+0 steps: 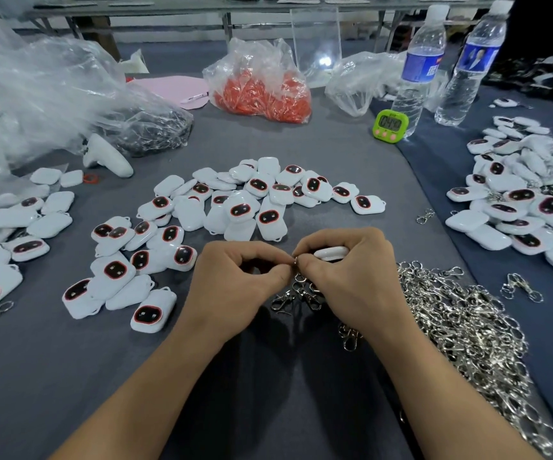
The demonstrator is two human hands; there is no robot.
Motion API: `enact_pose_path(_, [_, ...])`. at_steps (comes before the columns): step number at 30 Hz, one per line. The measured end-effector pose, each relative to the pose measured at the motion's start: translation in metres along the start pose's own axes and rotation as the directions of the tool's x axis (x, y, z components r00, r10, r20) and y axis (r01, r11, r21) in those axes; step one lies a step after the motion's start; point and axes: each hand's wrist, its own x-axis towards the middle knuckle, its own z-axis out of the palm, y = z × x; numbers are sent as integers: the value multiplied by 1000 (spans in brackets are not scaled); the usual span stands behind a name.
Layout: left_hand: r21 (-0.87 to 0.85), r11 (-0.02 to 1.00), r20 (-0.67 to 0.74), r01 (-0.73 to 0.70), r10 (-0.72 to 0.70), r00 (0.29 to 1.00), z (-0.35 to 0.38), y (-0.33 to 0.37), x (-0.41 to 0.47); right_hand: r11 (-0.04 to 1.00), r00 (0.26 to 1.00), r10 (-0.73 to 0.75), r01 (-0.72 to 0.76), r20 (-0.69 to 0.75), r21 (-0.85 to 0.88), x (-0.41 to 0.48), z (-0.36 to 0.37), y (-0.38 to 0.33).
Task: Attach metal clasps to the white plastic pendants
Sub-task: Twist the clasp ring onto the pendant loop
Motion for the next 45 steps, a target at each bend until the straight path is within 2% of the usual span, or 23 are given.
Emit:
enact_pose_path(7, [40, 999, 47, -36, 34, 998, -6, -4, -1, 999, 997, -17, 20, 72, -35, 1, -2, 0])
enact_pose_path(14, [74, 997, 72, 8, -13, 997, -6, 0, -3, 996, 990, -63, 71, 128, -59, 1, -2, 3])
enact_pose_path(20, [-72, 993, 70, 96, -91, 993, -3, 6, -3, 995, 989, -88, 92, 122, -29, 0, 0, 4])
enact_pose_path(22, [-77, 987, -4, 143, -143, 990, -4, 8, -2, 998, 997, -37, 41, 72, -53, 0, 3, 5])
enact_pose_path(25, [3, 987, -258, 160, -154, 954, -11, 6, 0, 993, 999, -6, 10, 32, -116, -1, 7, 6])
enact_pose_path(27, [269, 952, -401, 144, -26, 916, -17, 5, 2, 990, 997, -35, 44, 70, -137, -2, 8, 5])
enact_pose_path(28, [430, 893, -429, 133, 73, 900, -20, 3, 2, 984, 991, -45, 66, 128, -168, -3, 9, 3])
enact_pose_path(30, [688, 725, -356, 44, 284, 890, -25, 1, 1, 945, 952, -48, 142, 303, -294, -5, 13, 0])
enact_pose_path(32, [816, 560, -145, -143, 437, 888, -24, -2, 0, 894, 908, -39, 218, 416, -392, -6, 13, -1])
enact_pose_path(34, [838, 472, 37, -275, 453, 891, -19, -3, -1, 877, 910, -17, 213, 415, -431, -4, 8, -1])
enact_pose_path(36, [840, 435, 149, -323, 388, 910, -12, -3, -1, 871, 927, 6, 179, 374, -458, -1, 0, 3])
enact_pose_path(38, [844, 439, 175, -309, 320, 931, -7, -4, -2, 909, 968, 24, 83, 250, -408, 3, -5, 10])
enact_pose_path(40, [821, 502, 140, -272, 286, 948, -6, -5, 0, 977, 992, 93, -73, 90, -198, 7, -6, 14])
enact_pose_path(41, [791, 564, 110, -235, 247, 963, -7, -6, 1, 987, 988, 149, -145, 51, -65, 9, -5, 15])
enact_pose_path(43, [691, 714, 60, -111, 96, 994, -8, -9, 3, 967, 973, 221, -228, 69, 118, 11, -2, 14])
enact_pose_path(45, [606, 795, 63, -41, 3, 998, -8, -13, 6, 966, 975, 202, -214, 88, 147, 11, 2, 15])
